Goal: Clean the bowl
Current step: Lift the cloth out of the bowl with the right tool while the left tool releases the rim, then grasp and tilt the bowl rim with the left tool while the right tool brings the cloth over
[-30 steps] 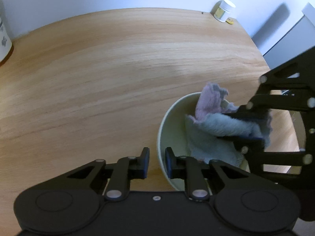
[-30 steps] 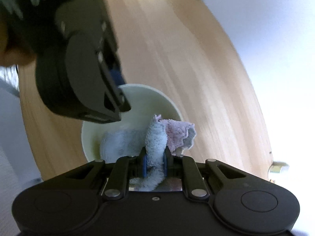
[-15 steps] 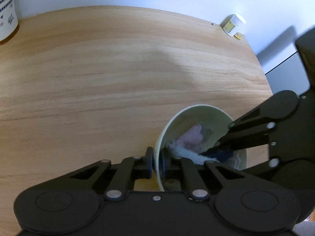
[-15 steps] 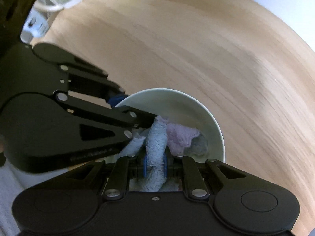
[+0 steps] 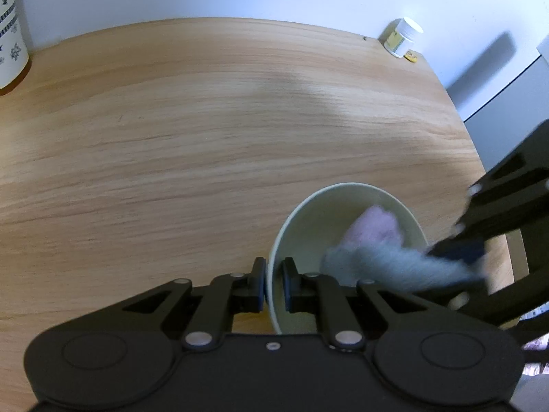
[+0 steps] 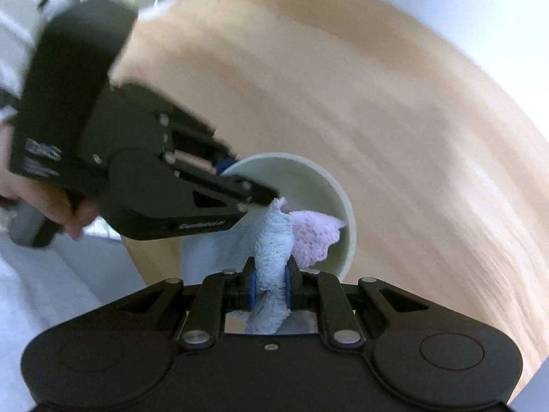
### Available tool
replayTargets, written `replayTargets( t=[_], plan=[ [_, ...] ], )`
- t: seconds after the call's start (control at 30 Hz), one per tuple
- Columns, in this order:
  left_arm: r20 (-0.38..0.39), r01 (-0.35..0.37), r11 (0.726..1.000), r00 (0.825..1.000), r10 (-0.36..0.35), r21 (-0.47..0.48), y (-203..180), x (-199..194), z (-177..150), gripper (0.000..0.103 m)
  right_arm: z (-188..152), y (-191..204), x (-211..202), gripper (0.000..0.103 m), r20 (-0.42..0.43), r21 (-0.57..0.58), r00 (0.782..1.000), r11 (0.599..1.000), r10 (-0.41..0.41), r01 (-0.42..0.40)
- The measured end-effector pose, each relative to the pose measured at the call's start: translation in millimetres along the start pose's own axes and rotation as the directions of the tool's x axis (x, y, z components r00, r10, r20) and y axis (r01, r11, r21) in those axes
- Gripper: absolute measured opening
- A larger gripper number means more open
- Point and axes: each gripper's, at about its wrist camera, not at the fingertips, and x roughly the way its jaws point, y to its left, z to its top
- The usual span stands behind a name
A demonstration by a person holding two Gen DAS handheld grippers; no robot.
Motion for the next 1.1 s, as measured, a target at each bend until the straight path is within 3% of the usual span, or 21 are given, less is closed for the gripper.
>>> replayTargets(
  t=[0.07, 0.13, 0.2, 0.37, 0.43, 0.53, 0.7, 0.83, 1.1],
  plan=[
    [-0.005, 0.011, 1.000, 1.000, -0.011, -0.002, 0, 0, -1, 0.014, -16, -13, -21, 0.017, 0.087, 0.085, 0.996, 0.996, -0.013, 0.005],
    [0.000, 0.034, 0.999, 0.999, -0.034, 0.006, -1, -2, -1, 0.033, -26, -25, -33, 0.017, 0.149, 0.145, 0.989, 0.989, -0.017, -0.005],
    [0.013, 0.022, 1.000, 1.000, -0.022, 0.016, -2, -3, -1, 0.040, -41, -43, -45, 0.017, 0.229, 0.219, 0.973, 0.975, -0.017, -0.034],
    [0.007, 0.006, 1.000, 1.000, -0.006, 0.027, -3, -4, 0, 0.046, -69, -58, -37, 0.017, 0.387, 0.358, 0.922, 0.919, 0.017, -0.167],
    [-0.012, 0.012, 1.000, 1.000, -0.011, 0.015, -2, -2, 1, 0.046, -88, -43, -51, 0.017, 0.412, 0.371, 0.911, 0.908, 0.025, -0.193],
    [-0.055, 0.031, 0.999, 0.998, -0.033, -0.039, 3, 3, 4, 0.046, -95, -56, -54, 0.017, 0.449, 0.390, 0.893, 0.893, 0.027, -0.223],
    [-0.148, 0.129, 0.975, 0.977, -0.157, -0.184, 13, 13, 7, 0.045, -95, -68, -21, 0.017, 0.497, 0.455, 0.867, 0.839, 0.038, -0.298],
    [-0.140, 0.091, 0.982, 0.984, -0.115, -0.165, 8, 13, 8, 0.045, -111, -84, -15, 0.017, 0.515, 0.501, 0.857, 0.800, 0.032, -0.330],
    [-0.202, 0.032, 0.973, 0.976, -0.080, -0.230, 8, 23, 4, 0.043, -130, -97, -8, 0.017, 0.533, 0.533, 0.843, 0.745, 0.071, -0.400]
  ],
)
